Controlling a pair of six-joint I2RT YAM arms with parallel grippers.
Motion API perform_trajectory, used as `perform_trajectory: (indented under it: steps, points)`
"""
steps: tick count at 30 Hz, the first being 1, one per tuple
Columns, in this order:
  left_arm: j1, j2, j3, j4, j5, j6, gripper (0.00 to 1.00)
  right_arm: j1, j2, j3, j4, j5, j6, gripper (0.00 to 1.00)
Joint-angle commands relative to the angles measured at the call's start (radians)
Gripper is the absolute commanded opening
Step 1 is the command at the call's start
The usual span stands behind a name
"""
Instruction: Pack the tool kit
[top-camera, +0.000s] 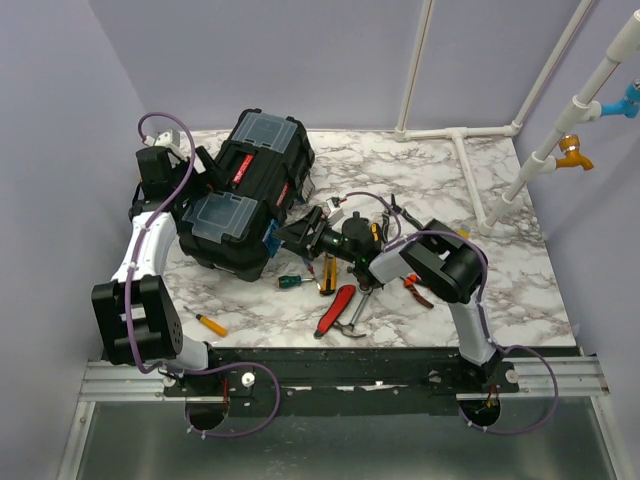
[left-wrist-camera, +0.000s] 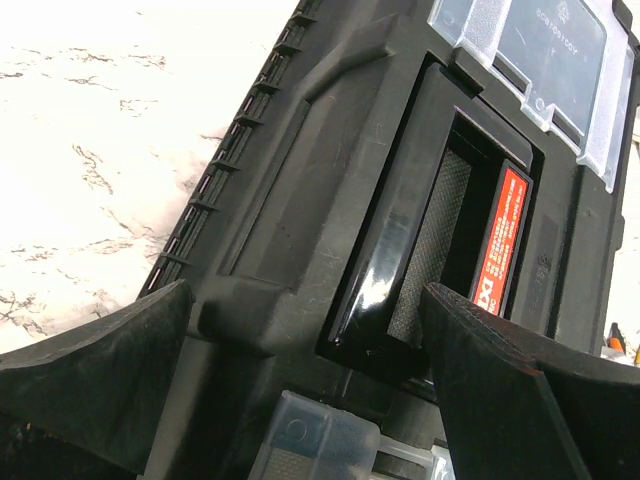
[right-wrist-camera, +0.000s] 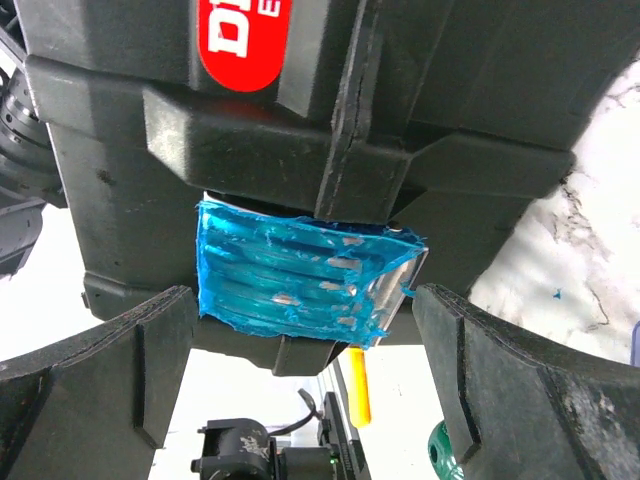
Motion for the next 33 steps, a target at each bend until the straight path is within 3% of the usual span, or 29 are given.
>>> perform_trajectory:
  steps: [1, 13, 19, 22, 26, 33]
  points:
    - [0.008, 0.069, -0.048, -0.184, 0.013, 0.02, 0.98, 0.006, 0.056, 0.006, 0.095, -0.012, 0.033, 1.0]
    - [0.013, 0.098, -0.054, -0.17, 0.042, 0.019, 0.98, 0.006, 0.201, 0.059, 0.394, -0.055, 0.173, 1.0]
    - [0.013, 0.109, -0.055, -0.164, 0.057, 0.02, 0.98, 0.008, 0.224, 0.108, 0.41, -0.072, 0.195, 1.0]
    - [0.013, 0.115, -0.058, -0.158, 0.069, 0.018, 0.98, 0.007, 0.23, 0.116, 0.42, -0.072, 0.214, 0.93]
    - [0.013, 0.127, -0.063, -0.14, 0.095, 0.009, 0.97, 0.006, 0.263, 0.134, 0.467, -0.069, 0.263, 0.76]
    - [0.009, 0.171, -0.062, -0.122, 0.103, 0.009, 0.94, 0.006, 0.257, 0.156, 0.456, -0.059, 0.258, 0.65]
